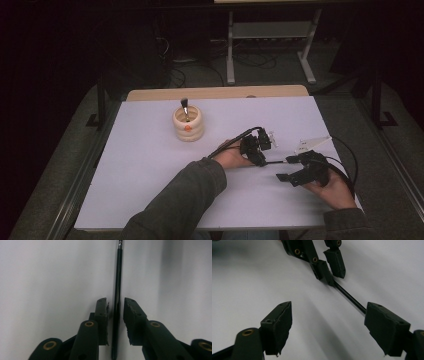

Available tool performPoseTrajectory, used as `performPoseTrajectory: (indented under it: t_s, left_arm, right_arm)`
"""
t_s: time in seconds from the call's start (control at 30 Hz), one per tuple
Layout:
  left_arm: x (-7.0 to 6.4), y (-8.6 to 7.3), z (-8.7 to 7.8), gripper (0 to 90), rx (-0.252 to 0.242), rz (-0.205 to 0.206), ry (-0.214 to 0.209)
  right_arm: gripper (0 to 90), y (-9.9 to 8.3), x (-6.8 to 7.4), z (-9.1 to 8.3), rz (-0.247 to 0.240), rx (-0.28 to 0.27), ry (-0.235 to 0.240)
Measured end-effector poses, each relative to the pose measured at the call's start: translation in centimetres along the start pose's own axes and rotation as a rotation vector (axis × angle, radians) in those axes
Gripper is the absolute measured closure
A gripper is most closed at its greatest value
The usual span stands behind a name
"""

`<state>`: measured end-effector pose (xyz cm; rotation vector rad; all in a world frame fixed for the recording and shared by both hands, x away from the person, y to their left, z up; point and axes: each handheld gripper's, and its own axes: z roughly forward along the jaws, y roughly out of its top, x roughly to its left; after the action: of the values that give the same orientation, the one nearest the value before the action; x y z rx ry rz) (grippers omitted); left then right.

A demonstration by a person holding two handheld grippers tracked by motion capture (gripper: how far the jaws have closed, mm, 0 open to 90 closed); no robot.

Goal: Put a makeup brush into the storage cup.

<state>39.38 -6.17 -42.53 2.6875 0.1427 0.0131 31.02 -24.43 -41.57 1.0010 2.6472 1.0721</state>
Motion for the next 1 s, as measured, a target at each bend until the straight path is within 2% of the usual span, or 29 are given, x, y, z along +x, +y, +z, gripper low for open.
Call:
performPoseTrajectory:
  t_s: [0.1, 0.23, 0.33, 0.37, 0.43, 0.57, 0.8, 0.9, 0.93, 1.0]
  left_arm:
    - [0.0, 0.3, 0.1, 79.8, 0.022, 0.006, 0.008]
    - [-0.5, 0.8, 0.3, 81.8, 0.055, 0.006, 0.043]
    - [-0.7, 1.1, 0.3, 85.2, 0.08, 0.004, 0.052]
    - [-0.9, 1.3, 0.4, 85.8, 0.099, 0.017, 0.064]
    - [-1.0, 1.4, 0.4, 85.9, 0.106, 0.016, 0.073]
    - [-0.9, 1.4, 0.4, 86.1, 0.1, -0.006, 0.071]
    - [-1.0, 1.2, 0.2, 86.2, 0.084, -0.011, 0.07]
    - [-0.9, 1.0, -0.2, 86.2, 0.053, -0.033, 0.063]
    - [-0.8, 1.0, -0.3, 86.1, 0.041, -0.041, 0.061]
    - [-0.6, 0.7, -0.7, 86.1, 0.029, -0.056, 0.056]
  right_arm:
    - [21.4, 0.0, 0.0, 0.0, -0.001, -0.002, 0.0]
    - [21.4, 0.0, 0.0, 0.1, -0.003, 0.003, 0.0]
    - [21.4, 0.1, 0.1, 0.0, 0.009, 0.007, 0.002]
    - [21.4, 0.0, 0.2, 0.0, 0.006, 0.009, -0.001]
    - [21.4, 0.1, 0.2, 0.0, 0.006, 0.009, -0.002]
    - [21.4, 0.0, 0.2, 0.1, 0.004, 0.016, -0.004]
    - [21.4, -0.1, 0.1, 0.2, 0.02, 0.015, -0.002]
    - [21.6, 0.0, 0.3, 0.1, 0.02, 0.013, -0.004]
    - [21.6, 0.0, 0.2, 0.1, 0.006, 0.014, -0.007]
    - [21.5, 0.1, 0.4, 0.1, 0.015, 0.008, -0.005]
